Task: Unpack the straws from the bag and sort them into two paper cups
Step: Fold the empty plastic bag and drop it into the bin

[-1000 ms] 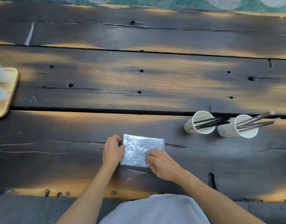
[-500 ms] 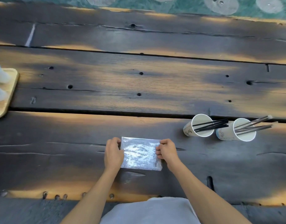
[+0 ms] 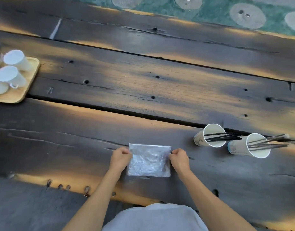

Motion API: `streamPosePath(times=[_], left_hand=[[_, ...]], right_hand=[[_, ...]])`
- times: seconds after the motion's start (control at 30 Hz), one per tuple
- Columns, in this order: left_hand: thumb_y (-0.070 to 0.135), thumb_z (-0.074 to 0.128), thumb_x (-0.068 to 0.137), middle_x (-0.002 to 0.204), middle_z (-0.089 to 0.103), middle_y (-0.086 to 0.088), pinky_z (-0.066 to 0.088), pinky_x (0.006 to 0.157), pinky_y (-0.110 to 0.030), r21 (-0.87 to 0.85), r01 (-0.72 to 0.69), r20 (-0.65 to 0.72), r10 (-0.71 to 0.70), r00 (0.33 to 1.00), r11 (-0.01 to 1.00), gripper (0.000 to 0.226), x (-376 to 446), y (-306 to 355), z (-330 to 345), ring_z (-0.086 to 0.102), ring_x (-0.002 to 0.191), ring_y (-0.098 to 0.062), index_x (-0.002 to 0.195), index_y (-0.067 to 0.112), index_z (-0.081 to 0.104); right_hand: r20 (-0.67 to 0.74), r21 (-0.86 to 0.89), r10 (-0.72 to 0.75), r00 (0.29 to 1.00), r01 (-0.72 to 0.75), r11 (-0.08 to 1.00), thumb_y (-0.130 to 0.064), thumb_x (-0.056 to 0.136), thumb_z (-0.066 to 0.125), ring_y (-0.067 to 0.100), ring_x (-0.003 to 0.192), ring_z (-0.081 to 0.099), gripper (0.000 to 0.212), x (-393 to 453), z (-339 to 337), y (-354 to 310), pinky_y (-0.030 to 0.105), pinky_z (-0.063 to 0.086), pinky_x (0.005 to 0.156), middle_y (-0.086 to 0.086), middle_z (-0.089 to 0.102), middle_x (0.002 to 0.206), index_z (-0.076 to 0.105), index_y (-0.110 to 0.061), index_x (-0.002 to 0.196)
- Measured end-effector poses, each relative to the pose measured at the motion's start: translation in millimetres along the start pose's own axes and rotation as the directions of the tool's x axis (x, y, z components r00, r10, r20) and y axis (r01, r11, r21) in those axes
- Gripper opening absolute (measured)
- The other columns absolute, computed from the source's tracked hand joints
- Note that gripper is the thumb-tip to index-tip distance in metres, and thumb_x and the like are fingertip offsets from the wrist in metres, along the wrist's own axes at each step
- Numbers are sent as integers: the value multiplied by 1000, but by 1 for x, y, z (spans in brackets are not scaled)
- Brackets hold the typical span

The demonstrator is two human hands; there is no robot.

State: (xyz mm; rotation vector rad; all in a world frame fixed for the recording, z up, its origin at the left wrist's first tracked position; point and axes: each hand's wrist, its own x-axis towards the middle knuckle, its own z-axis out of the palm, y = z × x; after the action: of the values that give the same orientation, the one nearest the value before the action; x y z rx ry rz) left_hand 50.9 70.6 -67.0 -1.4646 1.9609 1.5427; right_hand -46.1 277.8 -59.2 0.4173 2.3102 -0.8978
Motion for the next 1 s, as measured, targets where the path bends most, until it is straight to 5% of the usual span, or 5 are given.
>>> streamPosePath(times=[0.1,0.23,0.43,0.73,1.0], left_hand=[[8,62,84,78,67,-9,49,72,-37,-181,-84,12,88,996,980,4,-20,-16,-8,61,76,-25,84,4,62],[5,58,93,67,63,-5,51,61,-35,-428,-70,-102,29,994,901,7,-56,-35,-21,58,63,-18,87,4,55],[8,61,94,75,70,-8,50,65,-40,-710,-58,-271,-195,943,702,9,-105,-88,-40,62,69,-23,100,1,62],[12,64,93,90,66,-15,51,77,-37,-909,27,-166,-421,892,416,16,-188,-204,-44,60,83,-26,93,-1,72],[12,62,95,78,61,-15,48,62,-29,-974,-58,-184,-617,765,219,15,-210,-285,-64,54,68,-22,89,-1,68]], right_hand=[[-31,32,-115,993,116,993,-9,85,60,23,85,56,9,0,-2,0,32,44,71,6,64,89,62,-7,93],[293,203,-227,929,172,964,-25,90,65,15,93,68,29,-13,4,-10,24,52,77,2,70,105,60,-11,115],[584,172,-284,760,226,959,-17,93,61,16,74,64,19,-44,35,-19,29,56,61,9,71,86,66,1,94],[776,81,-301,555,384,920,-4,93,53,11,55,58,26,-127,105,-23,27,48,52,-3,61,58,54,-2,67],[786,-108,-256,562,533,839,-13,93,56,12,49,62,22,-186,194,3,47,57,72,2,48,66,52,-12,71]])
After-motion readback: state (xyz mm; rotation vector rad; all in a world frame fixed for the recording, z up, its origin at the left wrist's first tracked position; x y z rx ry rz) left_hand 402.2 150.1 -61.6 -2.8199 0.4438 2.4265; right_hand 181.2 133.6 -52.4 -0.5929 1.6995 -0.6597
